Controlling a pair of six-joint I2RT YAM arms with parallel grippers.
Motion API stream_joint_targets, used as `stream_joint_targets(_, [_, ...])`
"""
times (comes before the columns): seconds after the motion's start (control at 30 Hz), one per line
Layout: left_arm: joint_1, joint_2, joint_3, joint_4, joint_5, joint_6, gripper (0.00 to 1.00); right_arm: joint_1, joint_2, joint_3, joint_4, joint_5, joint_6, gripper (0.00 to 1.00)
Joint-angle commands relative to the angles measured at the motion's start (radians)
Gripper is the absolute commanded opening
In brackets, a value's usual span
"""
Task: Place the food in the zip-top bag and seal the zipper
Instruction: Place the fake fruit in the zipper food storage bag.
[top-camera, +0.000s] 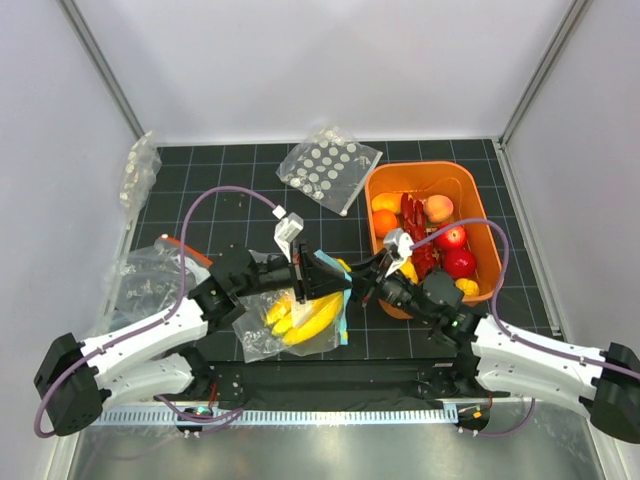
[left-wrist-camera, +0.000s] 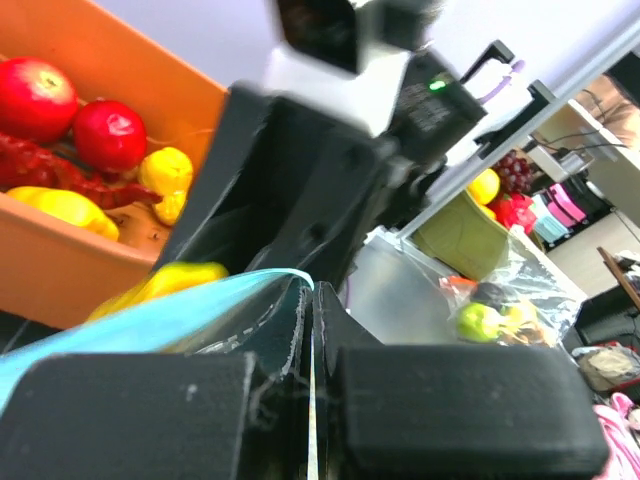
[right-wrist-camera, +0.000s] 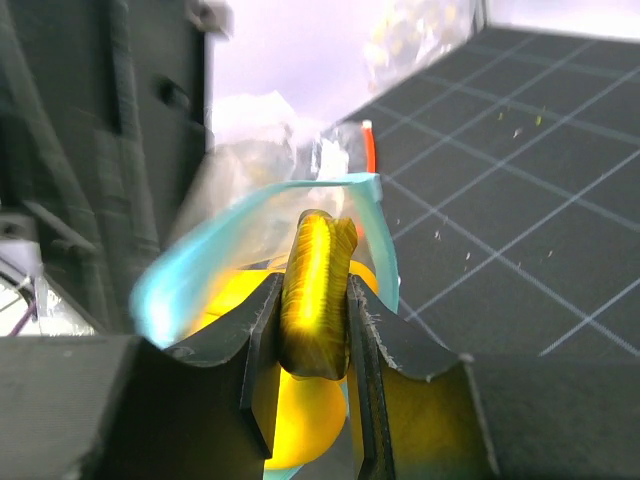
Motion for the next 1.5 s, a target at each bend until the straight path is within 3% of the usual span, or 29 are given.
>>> stream_joint_targets(0.0, [-0.005,0.023,0.013,0.016,-0.077,0.051,0.00,0.000,-0.080,0.004,0.045,0.048,-0.036,0.01])
stream_joint_targets(0.2, [-0.005,0.100,0.012,0.042,-0.125,0.099,0.00,0.000,-0.189,-0.017,-0.028,0.201,-0.081,0.01])
stream_joint_targets(0.37, [-0.005,0.200,0.033,0.184,-0.117,0.100,0.00,0.000,-0.206,-0.005,-0.088,0.332,-0.096,0.01])
stream_joint_targets(0.57, [-0.026,0.421,0.234,0.287,0.015,-0.042,0.00,0.000,-0.328,0.007,-0.181,0.431,-0.140,0.01])
stream_joint_targets(0.73, [-0.042,0.528,0.265,0.659,0.055,-0.236,0.00,0.000,-0.498,0.013,-0.289,0.574,-0.142,0.01])
stream_joint_targets(0.9, [-0.042,0.655,0.226,1.021,0.018,-0.358,0.00,0.000,-0.580,-0.049,-0.239,0.617,-0.079,0.01])
stream_joint_targets(1.1, [-0.071,0.790,0.370,1.025,0.082,-0.437,0.00,0.000,-0.510,-0.060,-0.185,0.657,-0.010,0.01])
stream_joint_targets(1.47, [-0.092,0.666,0.355,1.025,0.041,-0.400,0.00,-0.001,-0.482,-0.111,-0.108,0.738,0.096,0.01])
